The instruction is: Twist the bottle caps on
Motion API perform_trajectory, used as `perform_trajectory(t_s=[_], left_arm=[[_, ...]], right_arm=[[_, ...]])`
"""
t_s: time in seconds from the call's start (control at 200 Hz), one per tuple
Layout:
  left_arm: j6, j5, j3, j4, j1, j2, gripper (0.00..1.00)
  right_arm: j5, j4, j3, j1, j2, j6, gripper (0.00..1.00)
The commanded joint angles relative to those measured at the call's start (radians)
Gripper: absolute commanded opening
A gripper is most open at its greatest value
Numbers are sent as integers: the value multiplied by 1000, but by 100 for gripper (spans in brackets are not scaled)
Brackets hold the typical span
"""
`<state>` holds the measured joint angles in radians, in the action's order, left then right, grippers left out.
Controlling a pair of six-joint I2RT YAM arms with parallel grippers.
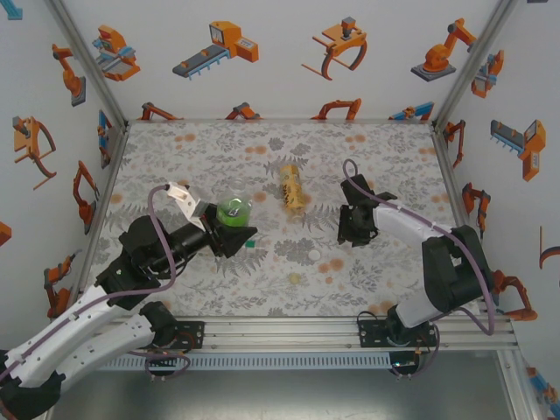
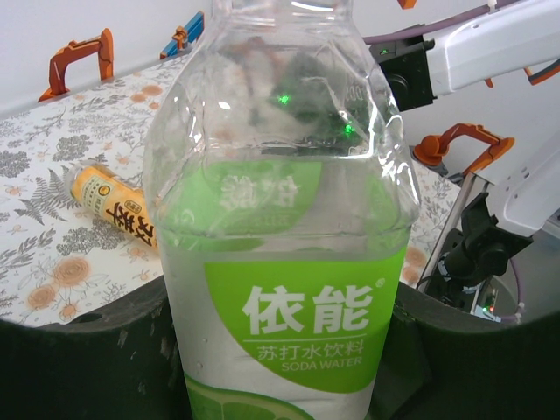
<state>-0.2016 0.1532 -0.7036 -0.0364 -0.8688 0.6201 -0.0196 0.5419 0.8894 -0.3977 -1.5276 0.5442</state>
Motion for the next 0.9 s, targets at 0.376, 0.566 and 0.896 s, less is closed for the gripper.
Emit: perform_trajectory(t_s=[0.376, 0.566, 0.896], left_arm=[[-12, -6, 13, -33, 7, -6, 0], [-12, -7, 13, -34, 7, -7, 0], [-11, -14, 11, -39, 7, -1, 0]], right_arm=[[-12, 29, -8, 10, 28, -6, 42], [-10, 20, -19, 10, 5, -2, 42], [1, -5, -39, 13, -22, 15, 43]])
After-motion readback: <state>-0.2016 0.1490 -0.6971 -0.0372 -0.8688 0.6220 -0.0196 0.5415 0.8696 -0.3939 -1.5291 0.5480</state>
